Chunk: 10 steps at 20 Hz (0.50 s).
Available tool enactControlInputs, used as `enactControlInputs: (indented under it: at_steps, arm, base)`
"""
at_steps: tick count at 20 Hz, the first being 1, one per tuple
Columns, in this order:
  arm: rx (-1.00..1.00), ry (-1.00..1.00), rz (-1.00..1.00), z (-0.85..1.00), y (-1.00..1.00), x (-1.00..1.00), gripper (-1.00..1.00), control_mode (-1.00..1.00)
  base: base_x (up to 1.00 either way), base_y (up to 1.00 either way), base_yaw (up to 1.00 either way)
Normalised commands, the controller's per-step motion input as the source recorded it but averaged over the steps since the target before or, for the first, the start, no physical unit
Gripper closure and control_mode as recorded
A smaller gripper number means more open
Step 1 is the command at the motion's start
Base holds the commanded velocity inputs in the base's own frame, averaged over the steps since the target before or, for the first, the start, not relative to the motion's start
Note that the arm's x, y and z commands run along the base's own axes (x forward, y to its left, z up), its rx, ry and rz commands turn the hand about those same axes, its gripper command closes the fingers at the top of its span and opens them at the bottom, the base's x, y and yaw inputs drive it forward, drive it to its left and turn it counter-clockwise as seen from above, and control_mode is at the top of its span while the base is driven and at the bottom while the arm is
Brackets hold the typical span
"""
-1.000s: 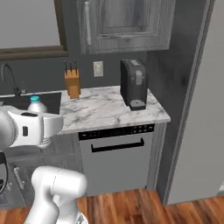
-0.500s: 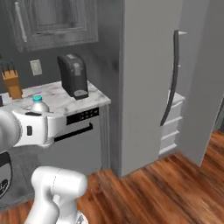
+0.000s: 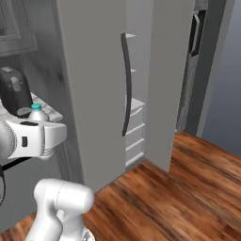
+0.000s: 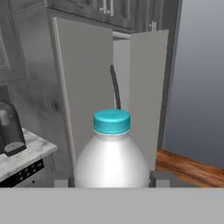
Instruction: Take the bottled waters from the counter and place them in the freezer to freeze. Close the freezer door after placing the bottles.
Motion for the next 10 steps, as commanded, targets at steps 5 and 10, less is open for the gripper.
enactControlInputs:
  at_steps: [5, 10]
  arm:
    - [0.0, 0.0, 0.0, 0.0, 0.0, 0.0, 1.0, 1.0]
    - [0.0, 0.0, 0.0, 0.0, 0.0, 0.0, 1.0, 1.0]
  base:
    - [0.72, -0.59, 0.03]
    - [0.79, -0.66, 0.14]
